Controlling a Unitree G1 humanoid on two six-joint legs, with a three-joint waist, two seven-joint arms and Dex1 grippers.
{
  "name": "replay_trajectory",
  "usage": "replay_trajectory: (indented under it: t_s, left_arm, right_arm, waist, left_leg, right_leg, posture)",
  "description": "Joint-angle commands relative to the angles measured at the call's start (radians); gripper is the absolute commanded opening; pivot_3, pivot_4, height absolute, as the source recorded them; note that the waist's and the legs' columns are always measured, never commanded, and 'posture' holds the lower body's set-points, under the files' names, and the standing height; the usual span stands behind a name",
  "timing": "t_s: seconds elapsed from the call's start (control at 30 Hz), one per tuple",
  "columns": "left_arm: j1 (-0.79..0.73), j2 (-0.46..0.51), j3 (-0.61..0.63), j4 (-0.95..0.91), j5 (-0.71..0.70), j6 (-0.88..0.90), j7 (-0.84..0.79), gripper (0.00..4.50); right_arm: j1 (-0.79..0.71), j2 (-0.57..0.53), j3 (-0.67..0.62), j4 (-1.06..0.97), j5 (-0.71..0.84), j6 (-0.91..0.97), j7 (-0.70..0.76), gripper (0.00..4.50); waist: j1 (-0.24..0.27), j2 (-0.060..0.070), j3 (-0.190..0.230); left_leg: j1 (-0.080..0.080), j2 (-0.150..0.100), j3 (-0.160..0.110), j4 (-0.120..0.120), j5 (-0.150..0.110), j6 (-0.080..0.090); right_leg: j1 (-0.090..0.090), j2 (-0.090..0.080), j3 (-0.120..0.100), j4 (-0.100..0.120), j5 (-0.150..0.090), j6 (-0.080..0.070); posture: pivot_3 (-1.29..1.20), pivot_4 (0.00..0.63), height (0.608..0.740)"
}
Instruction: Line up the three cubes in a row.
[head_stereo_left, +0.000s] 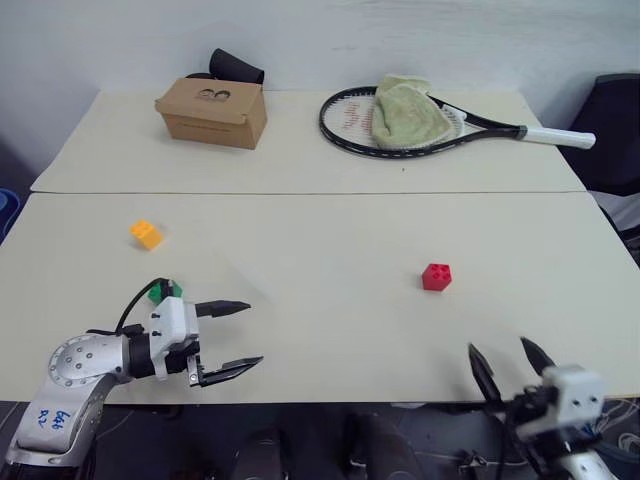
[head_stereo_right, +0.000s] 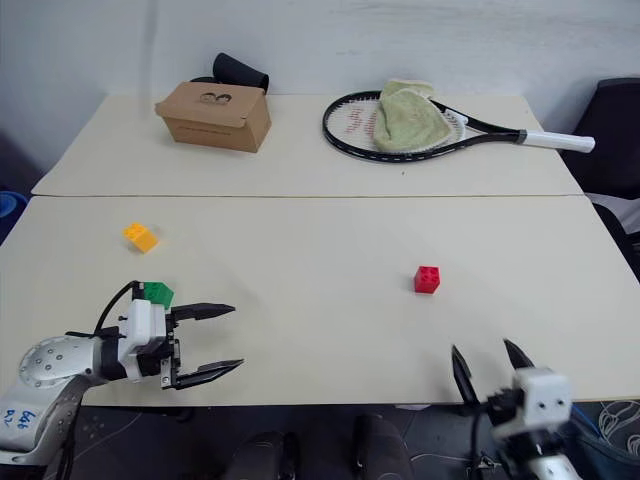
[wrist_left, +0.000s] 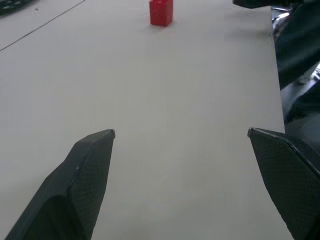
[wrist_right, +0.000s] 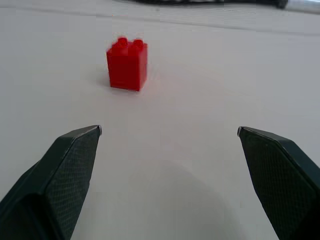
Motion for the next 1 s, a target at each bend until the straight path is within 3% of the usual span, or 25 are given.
replay_trajectory:
  t_s: [0.03,0.17,0.4,0.5,0.73,0.83,0.93,1.0]
  left_arm:
    - [-0.02,0.009,-0.014,-0.016,-0.005,0.004,-0.015,4.49]
    - [-0.029,0.004,-0.038,-0.018,0.009,0.011,-0.017,4.49]
    - [-0.009,0.002,-0.047,-0.066,0.017,0.03,0.018,4.49]
    - [-0.001,0.003,-0.04,-0.081,0.016,0.041,0.031,4.5]
    - [0.011,0.009,-0.027,-0.085,0.022,0.04,0.04,4.5]
    - [0.005,0.008,-0.024,-0.08,0.025,0.04,0.045,4.5]
    - [-0.003,0.008,-0.025,-0.072,0.024,0.042,0.046,4.5]
    - [-0.002,0.01,-0.028,-0.066,0.024,0.038,0.039,4.5]
  right_arm:
    - [-0.113,0.008,0.037,-0.076,-0.045,0.112,-0.107,4.5]
    - [-0.309,0.026,0.081,-0.006,-0.078,0.226,-0.188,4.5]
    - [-0.497,0.033,0.122,0.113,-0.11,0.355,-0.243,4.5]
    - [-0.53,0.041,0.112,0.144,-0.106,0.401,-0.265,3.91]
    - [-0.533,0.031,0.094,0.135,-0.04,0.42,-0.212,1.52]
    - [-0.537,-0.015,0.086,0.112,0.063,0.412,-0.073,1.49]
    - [-0.564,-0.271,0.169,0.126,0.121,0.241,0.433,1.49]
    - [-0.643,-0.412,0.212,0.234,0.133,0.211,0.662,1.49]
  waist:
    - [0.001,0.0,0.0]
    - [0.005,0.0,0.0]
    - [0.004,0.0,0.0]
    - [0.004,0.0,0.0]
    - [0.003,0.0,0.0]
    - [0.003,0.0,0.0]
    - [0.004,0.002,0.001]
    - [0.001,0.001,0.001]
  left_leg:
    - [0.0,0.0,-0.001,0.0,0.0,0.0]
    - [-0.002,0.0,-0.002,0.0,0.004,-0.006]
    - [-0.003,-0.001,-0.002,0.001,0.005,-0.005]
    - [-0.003,-0.001,-0.002,0.001,0.005,-0.004]
    - [-0.003,-0.001,-0.002,0.001,0.004,-0.003]
    - [-0.003,-0.001,-0.002,0.001,0.004,-0.003]
    - [-0.003,-0.001,-0.002,0.001,0.002,0.0]
    - [-0.003,-0.002,-0.001,0.002,0.001,0.003]
  right_leg:
    - [0.0,0.0,0.0,0.0,0.0,0.0]
    - [-0.002,0.001,-0.001,0.002,-0.001,-0.001]
    - [-0.002,0.001,-0.002,0.002,0.0,-0.001]
    - [-0.002,0.001,-0.002,0.002,0.0,-0.001]
    - [-0.002,0.001,-0.002,0.002,0.0,-0.001]
    - [-0.002,0.001,-0.002,0.002,0.0,-0.001]
    - [-0.003,0.001,-0.002,0.002,0.0,0.0]
    - [-0.002,0.001,-0.002,0.001,0.0,0.001]
  posture:
    - [0.0,0.15,0.74]
    - [0.0,0.15,0.74]
    - [0.0,0.15,0.74]
    - [0.0,0.15,0.74]
    - [0.0,0.15,0.74]
    - [0.0,0.15,0.74]
    - [0.0,0.15,0.74]
    - [0.0,0.15,0.74]
